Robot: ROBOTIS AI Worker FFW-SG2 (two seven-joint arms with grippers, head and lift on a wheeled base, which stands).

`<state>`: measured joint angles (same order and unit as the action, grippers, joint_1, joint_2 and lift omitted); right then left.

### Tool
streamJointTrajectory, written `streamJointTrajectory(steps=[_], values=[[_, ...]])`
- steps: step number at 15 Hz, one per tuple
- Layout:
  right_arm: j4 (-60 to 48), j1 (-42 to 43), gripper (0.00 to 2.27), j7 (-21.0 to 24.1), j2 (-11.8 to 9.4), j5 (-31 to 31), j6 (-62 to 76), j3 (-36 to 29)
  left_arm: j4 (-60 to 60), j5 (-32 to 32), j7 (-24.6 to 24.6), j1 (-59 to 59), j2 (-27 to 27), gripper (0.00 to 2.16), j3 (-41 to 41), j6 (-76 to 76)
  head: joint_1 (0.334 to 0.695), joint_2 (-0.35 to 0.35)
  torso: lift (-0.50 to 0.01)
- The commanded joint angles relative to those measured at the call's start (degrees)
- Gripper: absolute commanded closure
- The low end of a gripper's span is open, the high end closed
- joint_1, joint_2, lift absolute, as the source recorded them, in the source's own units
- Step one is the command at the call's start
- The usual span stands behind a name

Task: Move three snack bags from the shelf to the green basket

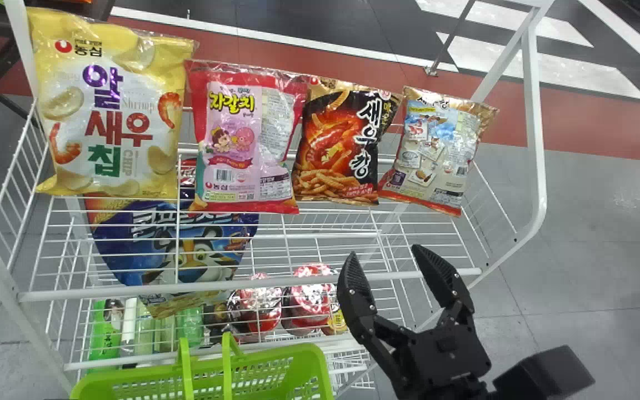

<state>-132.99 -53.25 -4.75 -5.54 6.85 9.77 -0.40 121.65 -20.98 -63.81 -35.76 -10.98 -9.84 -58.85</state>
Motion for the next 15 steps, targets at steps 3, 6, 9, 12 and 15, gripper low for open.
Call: streamJointTrajectory(steps=[3,6,9,12,15], values=[[5.1,12.3,0.15,0.0,0.0,0.3,-7.3,3.1,0.4,0.2,0.4,0.0,0.1,1.57,0.0,-0.5,0.695,-0.350,-0.048],[12.0,23.7,0.15,0.4,0.3,-0.7,-11.7,6.7,0.8,0.4,0.7,-0.2,0.1,1.57,-0.1,-0.9,0.695,-0.350,-0.048],[15.3,31.0,0.15,0.4,0.9,-0.1,-16.2,7.9,1.0,0.3,0.5,-0.2,-0.4,1.57,0.0,-1.6,0.695,-0.350,-0.048],[18.0,36.5,0.15,0.4,1.9,-0.1,-21.5,8.7,1.1,0.2,0.5,0.1,-0.6,1.57,-0.1,-1.6,0.695,-0.324,-0.048],[21.5,41.3,0.15,0.4,2.5,0.0,-24.5,10.1,1.0,0.0,0.4,0.3,-1.0,1.57,-0.3,-1.6,0.695,-0.288,-0.048]])
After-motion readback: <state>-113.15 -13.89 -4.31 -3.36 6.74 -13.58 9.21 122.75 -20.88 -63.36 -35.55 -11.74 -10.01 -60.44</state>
